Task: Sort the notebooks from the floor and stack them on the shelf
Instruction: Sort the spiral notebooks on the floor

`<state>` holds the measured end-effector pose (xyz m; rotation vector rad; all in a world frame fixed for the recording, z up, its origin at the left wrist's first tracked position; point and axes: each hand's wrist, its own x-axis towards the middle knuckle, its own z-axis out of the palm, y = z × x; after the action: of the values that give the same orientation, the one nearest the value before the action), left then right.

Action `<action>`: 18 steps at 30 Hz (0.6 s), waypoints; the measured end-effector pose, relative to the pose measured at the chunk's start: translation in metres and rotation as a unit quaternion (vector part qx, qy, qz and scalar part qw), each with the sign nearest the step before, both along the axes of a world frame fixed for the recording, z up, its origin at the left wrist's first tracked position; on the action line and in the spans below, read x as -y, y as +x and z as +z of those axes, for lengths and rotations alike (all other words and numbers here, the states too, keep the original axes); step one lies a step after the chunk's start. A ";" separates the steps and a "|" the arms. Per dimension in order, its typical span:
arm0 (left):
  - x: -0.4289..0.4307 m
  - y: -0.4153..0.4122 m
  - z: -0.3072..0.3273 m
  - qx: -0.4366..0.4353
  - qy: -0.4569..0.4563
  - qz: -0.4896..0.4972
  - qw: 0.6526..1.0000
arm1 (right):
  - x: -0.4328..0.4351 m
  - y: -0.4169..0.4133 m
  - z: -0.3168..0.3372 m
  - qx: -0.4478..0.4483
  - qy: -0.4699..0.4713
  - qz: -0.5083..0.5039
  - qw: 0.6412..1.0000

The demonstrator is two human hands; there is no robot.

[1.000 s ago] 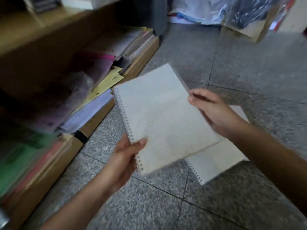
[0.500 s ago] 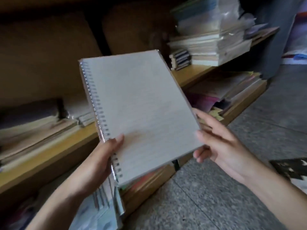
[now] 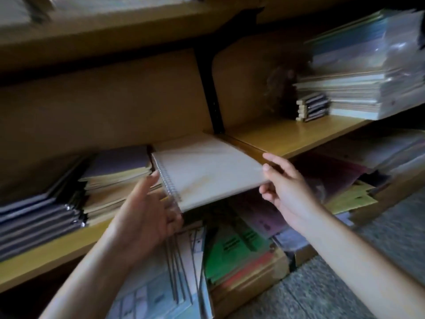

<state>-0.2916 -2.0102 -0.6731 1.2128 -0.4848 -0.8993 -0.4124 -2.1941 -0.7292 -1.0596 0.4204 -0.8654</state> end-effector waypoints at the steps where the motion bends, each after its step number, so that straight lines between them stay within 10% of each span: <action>1: -0.002 0.001 0.005 -0.007 -0.020 -0.010 1.000 | 0.003 0.004 0.003 0.021 0.034 -0.006 0.999; 6: -0.007 -0.001 0.005 0.315 0.060 0.120 0.940 | 0.009 0.009 0.019 0.138 0.094 0.053 0.984; 9: -0.002 -0.008 -0.006 0.628 0.204 0.117 0.742 | 0.006 0.008 0.018 0.108 0.035 0.106 0.988; 13: 0.028 0.003 -0.021 0.821 0.196 0.163 0.511 | 0.006 0.003 0.017 0.048 -0.036 0.129 0.990; 18: 0.051 0.020 -0.025 0.854 0.206 0.189 0.438 | 0.007 -0.005 0.007 0.004 -0.066 0.105 0.992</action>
<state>-0.2720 -2.0609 -0.6983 2.2947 -1.5160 1.1221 -0.4170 -2.2010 -0.7225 -1.1989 0.2413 -0.7173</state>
